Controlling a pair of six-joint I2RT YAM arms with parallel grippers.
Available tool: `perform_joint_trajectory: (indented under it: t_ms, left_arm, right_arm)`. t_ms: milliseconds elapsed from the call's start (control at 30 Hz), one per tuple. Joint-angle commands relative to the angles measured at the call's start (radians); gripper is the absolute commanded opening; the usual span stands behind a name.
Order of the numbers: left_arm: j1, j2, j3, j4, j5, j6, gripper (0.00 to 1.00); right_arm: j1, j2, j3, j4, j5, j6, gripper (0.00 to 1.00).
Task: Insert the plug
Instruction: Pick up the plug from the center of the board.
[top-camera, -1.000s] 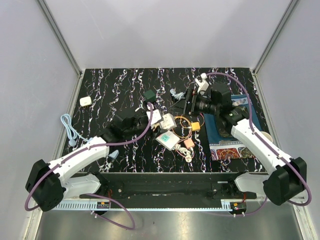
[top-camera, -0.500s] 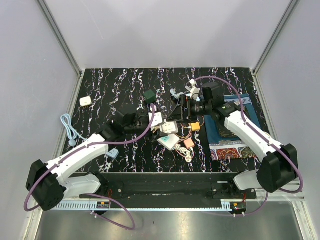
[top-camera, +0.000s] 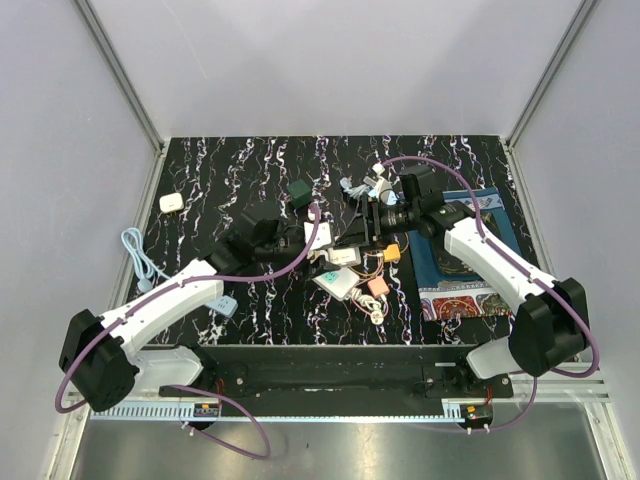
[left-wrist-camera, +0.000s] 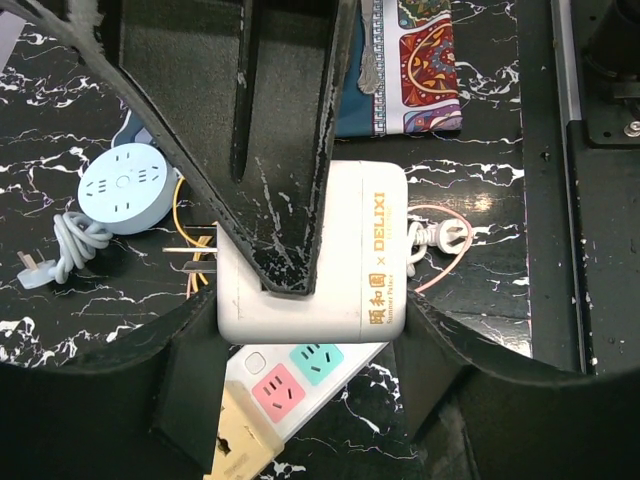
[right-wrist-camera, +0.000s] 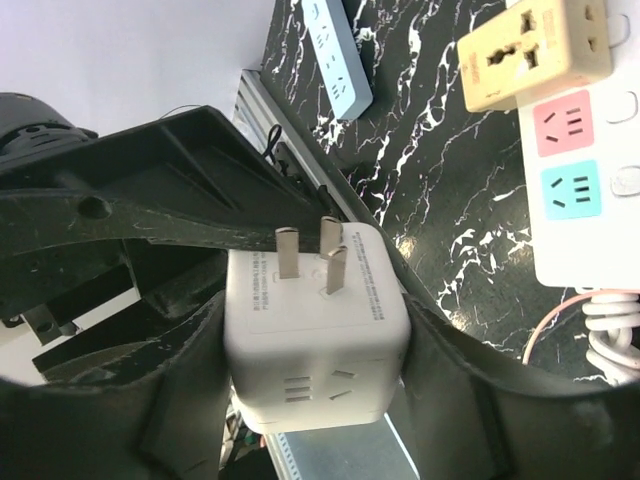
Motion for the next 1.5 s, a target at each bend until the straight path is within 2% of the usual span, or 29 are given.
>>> perform_joint_trajectory:
  t_ms: [0, 67, 100, 233, 267, 467, 567, 767, 967, 1467]
  left_arm:
    - [0.003, -0.008, 0.048, 0.060, -0.010, 0.025, 0.37]
    - [0.003, -0.025, 0.028, 0.081, -0.081, 0.000, 0.58]
    - [0.003, -0.033, 0.015, 0.116, -0.109, -0.035, 0.74]
    - [0.003, -0.097, -0.067, 0.210, -0.257, -0.140, 0.98]
    - [0.003, -0.109, -0.083, 0.231, -0.296, -0.158, 0.99]
    - [0.001, -0.192, -0.239, 0.405, -0.418, -0.337, 0.99]
    - [-0.005, -0.229, -0.328, 0.564, -0.449, -0.469, 0.99]
    - [-0.035, -0.200, -0.365, 0.756, -0.475, -0.588, 0.99]
    - [-0.069, -0.105, -0.356, 0.931, -0.443, -0.660, 0.99]
    - [-0.173, 0.105, -0.224, 1.074, -0.529, -0.631, 0.99]
  right_arm:
    - [0.000, -0.011, 0.048, 0.004, -0.024, -0.003, 0.39]
    - [-0.001, -0.022, 0.053, 0.007, 0.006, -0.001, 0.26]
    - [-0.001, -0.025, 0.059, 0.006, 0.020, 0.000, 0.18]
    - [-0.001, -0.060, 0.056, 0.019, 0.117, 0.045, 0.03]
    - [-0.001, -0.070, 0.050, 0.045, 0.155, 0.060, 0.00]
    - [-0.001, -0.162, -0.076, 0.261, 0.307, 0.261, 0.00]
    - [-0.001, -0.218, -0.163, 0.392, 0.378, 0.384, 0.00]
    - [-0.001, -0.313, -0.307, 0.547, 0.511, 0.591, 0.00]
    - [0.000, -0.386, -0.392, 0.583, 0.602, 0.687, 0.00]
    - [0.008, -0.521, -0.505, 0.584, 0.752, 0.853, 0.04]
